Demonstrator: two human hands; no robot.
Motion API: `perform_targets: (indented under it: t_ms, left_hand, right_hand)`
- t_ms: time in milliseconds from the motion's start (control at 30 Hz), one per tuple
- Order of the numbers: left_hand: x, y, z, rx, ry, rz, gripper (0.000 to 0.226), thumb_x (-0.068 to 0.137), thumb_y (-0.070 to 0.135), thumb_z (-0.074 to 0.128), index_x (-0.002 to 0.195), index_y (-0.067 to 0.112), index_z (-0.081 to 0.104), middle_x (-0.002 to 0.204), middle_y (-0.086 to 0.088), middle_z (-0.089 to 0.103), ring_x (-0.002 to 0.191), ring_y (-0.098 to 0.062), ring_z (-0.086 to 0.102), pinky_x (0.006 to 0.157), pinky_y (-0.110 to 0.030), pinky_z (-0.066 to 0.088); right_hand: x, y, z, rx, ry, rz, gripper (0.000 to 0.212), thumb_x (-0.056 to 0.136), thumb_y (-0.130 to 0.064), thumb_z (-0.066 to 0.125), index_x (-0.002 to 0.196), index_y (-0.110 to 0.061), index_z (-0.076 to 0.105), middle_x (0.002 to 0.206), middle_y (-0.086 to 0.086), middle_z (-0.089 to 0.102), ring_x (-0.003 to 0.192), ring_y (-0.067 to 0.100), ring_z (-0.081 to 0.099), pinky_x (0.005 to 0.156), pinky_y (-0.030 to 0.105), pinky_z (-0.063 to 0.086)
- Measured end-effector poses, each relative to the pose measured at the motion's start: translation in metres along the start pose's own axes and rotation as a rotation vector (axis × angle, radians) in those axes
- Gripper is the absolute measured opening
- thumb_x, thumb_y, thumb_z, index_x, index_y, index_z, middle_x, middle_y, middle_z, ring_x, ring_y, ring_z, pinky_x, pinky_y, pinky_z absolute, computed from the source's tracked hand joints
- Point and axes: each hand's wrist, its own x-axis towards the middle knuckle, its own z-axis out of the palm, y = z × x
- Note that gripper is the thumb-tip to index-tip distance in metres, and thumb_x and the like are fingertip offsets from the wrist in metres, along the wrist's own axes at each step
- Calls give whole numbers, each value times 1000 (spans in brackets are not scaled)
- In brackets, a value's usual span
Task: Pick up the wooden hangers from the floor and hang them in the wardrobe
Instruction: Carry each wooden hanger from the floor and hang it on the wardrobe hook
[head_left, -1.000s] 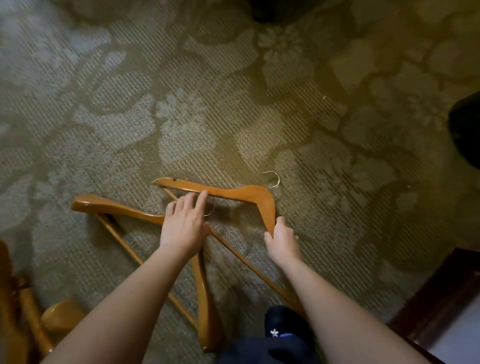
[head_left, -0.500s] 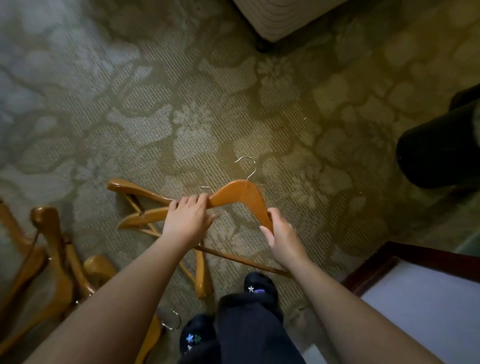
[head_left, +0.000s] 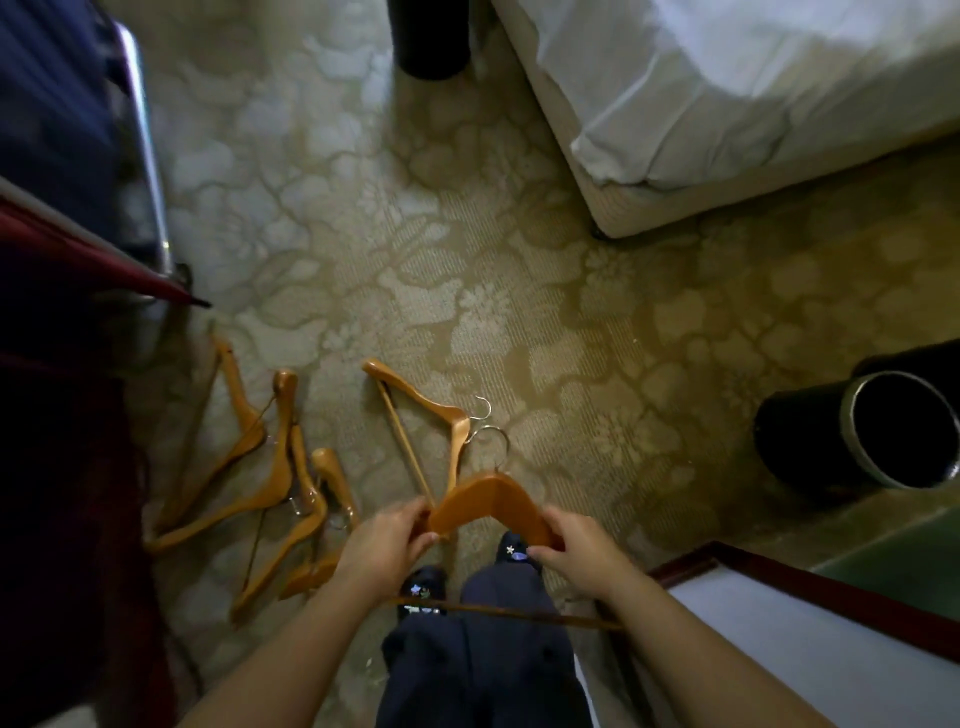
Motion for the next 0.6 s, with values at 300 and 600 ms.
perform_targets:
  t_ms: [300, 600]
  left_hand:
    - [-155, -1, -71, -108, 53, 5, 31, 92, 35, 52, 122, 31, 47, 121, 5, 52, 109, -13, 53, 90, -31, 48]
    - [-256, -15, -73, -293, 159, 7, 25, 91, 28, 53, 115, 33, 49, 111, 9, 50, 98, -7, 50, 88, -28, 45]
  right_hand:
    - [-120, -99, -6, -152, -111, -67, 35, 87, -25, 63, 121, -19, 54, 110, 1, 64, 101, 16, 61, 91, 35, 50]
    - [-194, -150, -4, -263, -193, -200, 24, 89, -22, 60, 113, -23, 57, 103, -5, 64, 97, 9, 60, 93, 32, 48]
